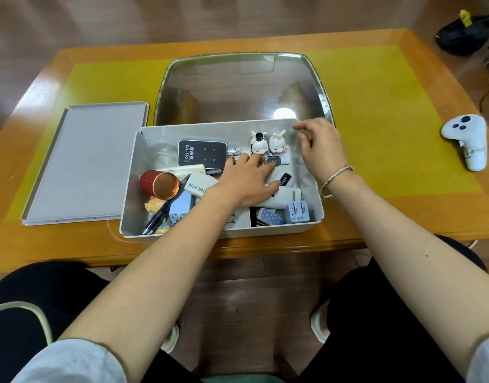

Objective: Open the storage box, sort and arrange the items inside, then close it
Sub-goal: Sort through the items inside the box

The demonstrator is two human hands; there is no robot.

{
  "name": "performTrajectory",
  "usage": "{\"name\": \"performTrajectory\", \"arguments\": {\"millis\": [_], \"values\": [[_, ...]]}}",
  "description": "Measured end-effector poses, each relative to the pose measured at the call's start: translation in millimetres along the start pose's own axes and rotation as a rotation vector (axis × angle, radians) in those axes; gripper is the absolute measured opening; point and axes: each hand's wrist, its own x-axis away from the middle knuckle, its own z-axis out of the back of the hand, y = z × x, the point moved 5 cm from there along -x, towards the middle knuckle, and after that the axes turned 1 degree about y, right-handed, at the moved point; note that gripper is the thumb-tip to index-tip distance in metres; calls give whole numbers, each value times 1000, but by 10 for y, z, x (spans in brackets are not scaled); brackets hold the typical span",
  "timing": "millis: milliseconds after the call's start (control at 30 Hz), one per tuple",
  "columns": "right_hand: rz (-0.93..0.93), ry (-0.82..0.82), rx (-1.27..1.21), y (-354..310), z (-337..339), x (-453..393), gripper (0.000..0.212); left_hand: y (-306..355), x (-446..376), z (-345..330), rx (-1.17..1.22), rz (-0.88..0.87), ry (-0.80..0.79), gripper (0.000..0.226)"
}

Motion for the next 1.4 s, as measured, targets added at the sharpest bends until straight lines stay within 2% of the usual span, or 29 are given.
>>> {"name": "performTrajectory", "arguments": {"millis": [67, 133, 233, 300, 433, 533, 900, 1400], "values": [[64, 45, 54, -27, 35, -5, 22, -24, 20, 30, 45, 15, 31, 55], [119, 52, 114, -60, 39, -35, 21, -51, 42, 102, 81, 44, 130, 43], [143, -24, 215, -112, 0, -157, 23, -130, 73, 252, 103, 158, 337, 24], [182, -99, 320, -153, -53, -241, 22, -188, 80, 305, 136, 238, 395, 25], [214, -212, 449, -199, -144, -323, 25, -192, 22, 251, 161, 233, 324, 54], [211, -233, 467, -198, -153, -363, 23, -180, 8, 195, 143, 221, 285, 63], [222, -215, 480, -181, -40, -424, 15, -159, 23, 186, 181, 199, 256, 68], [211, -221, 569, -242, -91, -358, 22, -147, 42, 167, 221, 182, 250, 64]]}}
